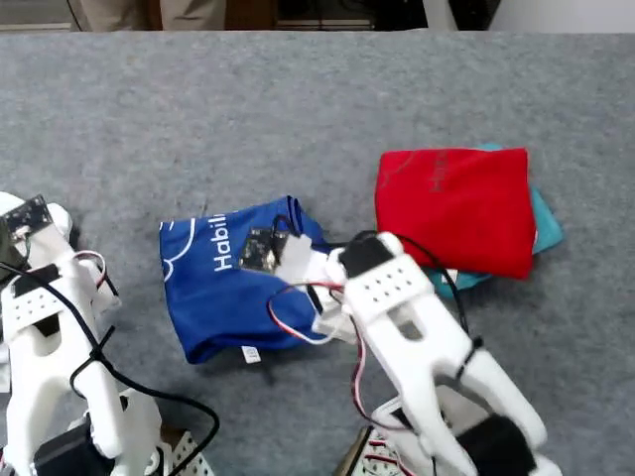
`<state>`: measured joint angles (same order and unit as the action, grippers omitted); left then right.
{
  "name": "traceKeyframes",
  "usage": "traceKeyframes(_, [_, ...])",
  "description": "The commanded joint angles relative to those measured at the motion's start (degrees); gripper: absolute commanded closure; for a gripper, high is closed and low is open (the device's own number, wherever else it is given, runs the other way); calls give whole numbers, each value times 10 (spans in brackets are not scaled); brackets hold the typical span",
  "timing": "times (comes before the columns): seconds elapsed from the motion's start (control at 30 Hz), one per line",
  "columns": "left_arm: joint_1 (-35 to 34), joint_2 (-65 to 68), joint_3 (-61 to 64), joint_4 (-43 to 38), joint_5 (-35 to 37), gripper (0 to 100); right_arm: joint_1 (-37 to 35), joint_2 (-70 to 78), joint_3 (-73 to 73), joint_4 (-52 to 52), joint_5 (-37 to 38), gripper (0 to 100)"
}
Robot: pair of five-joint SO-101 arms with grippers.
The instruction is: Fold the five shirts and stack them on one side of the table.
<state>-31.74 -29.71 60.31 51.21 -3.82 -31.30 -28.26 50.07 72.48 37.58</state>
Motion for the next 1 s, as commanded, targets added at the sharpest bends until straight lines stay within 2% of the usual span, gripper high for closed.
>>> traceKeyframes(0.0, [-1,-13,36,-44,-4,981,-17,-43,22,4,57,846])
traceKeyframes(0.1, [-4,-16,51,-62,-4,981,-47,-44,34,3,86,833])
traceKeyframes(0.23, [-4,-14,47,-67,-3,981,-96,-43,37,-27,95,757])
traceKeyframes(0.43, [-4,-12,49,-67,-4,981,-133,-4,41,-76,94,768])
traceKeyframes(0.63, [-4,-13,51,-67,-4,981,-93,129,63,-189,103,772])
traceKeyframes(0.7, [-4,-13,51,-67,-5,981,-76,164,48,-193,102,832])
traceKeyframes(0.8, [-4,-13,51,-67,-5,981,-49,177,22,-185,95,985])
traceKeyframes(0.97, [-4,-13,50,-67,-5,981,-7,167,8,-178,119,936])
